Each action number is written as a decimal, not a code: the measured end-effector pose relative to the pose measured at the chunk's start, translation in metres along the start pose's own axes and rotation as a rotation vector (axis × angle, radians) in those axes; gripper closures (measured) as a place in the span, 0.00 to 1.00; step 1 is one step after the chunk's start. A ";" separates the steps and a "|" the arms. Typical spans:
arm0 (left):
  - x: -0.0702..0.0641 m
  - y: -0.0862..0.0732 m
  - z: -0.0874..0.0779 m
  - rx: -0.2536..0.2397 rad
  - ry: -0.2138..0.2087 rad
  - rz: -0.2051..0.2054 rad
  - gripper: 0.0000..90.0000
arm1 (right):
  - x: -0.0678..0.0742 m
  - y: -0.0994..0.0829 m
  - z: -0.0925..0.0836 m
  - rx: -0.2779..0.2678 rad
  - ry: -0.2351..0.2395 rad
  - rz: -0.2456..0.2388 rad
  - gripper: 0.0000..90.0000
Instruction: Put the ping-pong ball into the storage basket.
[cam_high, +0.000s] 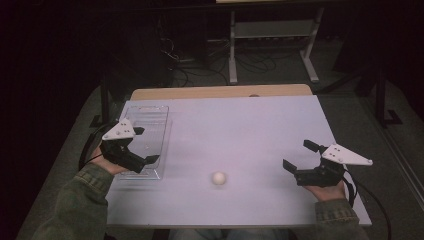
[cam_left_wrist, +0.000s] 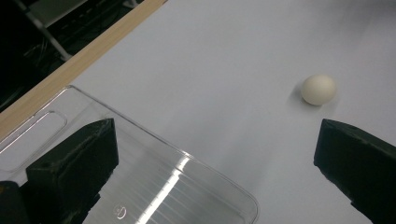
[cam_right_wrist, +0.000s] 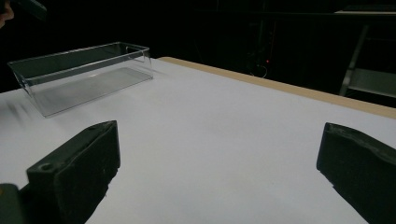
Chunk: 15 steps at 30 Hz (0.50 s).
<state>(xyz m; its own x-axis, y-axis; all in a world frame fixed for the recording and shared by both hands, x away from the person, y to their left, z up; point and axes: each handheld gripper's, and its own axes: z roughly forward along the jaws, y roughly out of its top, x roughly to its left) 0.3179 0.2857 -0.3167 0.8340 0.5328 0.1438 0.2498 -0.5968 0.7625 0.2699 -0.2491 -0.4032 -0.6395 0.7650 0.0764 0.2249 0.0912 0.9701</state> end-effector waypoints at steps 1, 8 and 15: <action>0.000 0.001 0.001 0.003 -0.002 -0.001 0.00 | 0.000 0.000 0.000 0.000 0.000 0.000 0.00; -0.001 0.013 0.006 0.018 -0.017 0.028 0.00 | 0.000 0.000 0.000 -0.001 0.001 0.000 0.00; -0.002 0.021 0.008 0.028 -0.030 0.044 0.00 | 0.000 0.000 0.000 -0.001 0.002 0.002 0.00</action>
<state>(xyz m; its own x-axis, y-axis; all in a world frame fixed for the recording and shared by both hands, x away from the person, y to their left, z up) 0.3258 0.2676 -0.3058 0.8587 0.4876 0.1579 0.2257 -0.6363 0.7377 0.2698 -0.2495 -0.4032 -0.6404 0.7640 0.0785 0.2252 0.0891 0.9702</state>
